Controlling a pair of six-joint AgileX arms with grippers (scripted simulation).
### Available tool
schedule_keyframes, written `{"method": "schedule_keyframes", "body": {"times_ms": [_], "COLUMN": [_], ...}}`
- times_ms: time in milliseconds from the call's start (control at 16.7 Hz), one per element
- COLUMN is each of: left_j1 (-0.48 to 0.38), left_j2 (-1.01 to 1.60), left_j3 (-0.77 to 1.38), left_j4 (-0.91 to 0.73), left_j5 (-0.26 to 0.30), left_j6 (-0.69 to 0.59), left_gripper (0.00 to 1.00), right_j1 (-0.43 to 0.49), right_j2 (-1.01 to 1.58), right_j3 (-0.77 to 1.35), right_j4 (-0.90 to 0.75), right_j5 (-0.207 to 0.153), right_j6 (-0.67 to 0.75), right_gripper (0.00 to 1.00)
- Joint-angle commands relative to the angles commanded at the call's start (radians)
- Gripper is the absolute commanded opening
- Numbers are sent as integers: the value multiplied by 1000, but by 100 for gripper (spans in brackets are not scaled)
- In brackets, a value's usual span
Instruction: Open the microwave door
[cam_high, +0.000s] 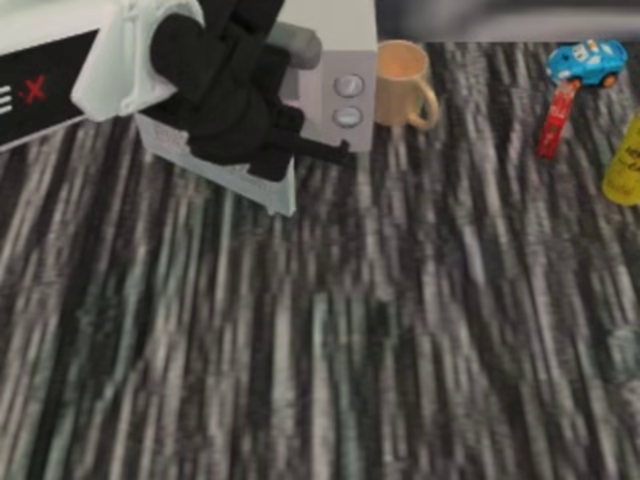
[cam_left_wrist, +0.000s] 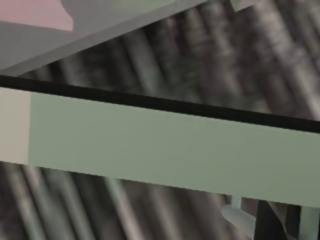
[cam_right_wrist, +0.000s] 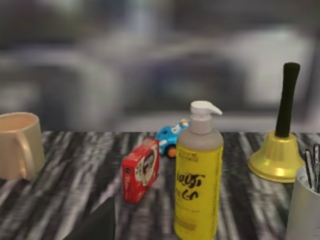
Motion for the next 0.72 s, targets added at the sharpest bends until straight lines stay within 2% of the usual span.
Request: {"method": "schedule_keyframes", "body": {"times_ms": [360, 720], "left_j1": [35, 36], "left_j2": [-59, -63], "left_j3": [-76, -78], "left_j4": [13, 15], "left_j5": [57, 59], "left_j6": [108, 112], "left_gripper": [0, 0], "right_j1": [0, 0], "right_j2": [0, 0], "right_j3": [0, 0], "right_j4": [0, 0], "right_j5": [0, 0], "right_j6": [0, 0], "right_gripper": [100, 100]}}
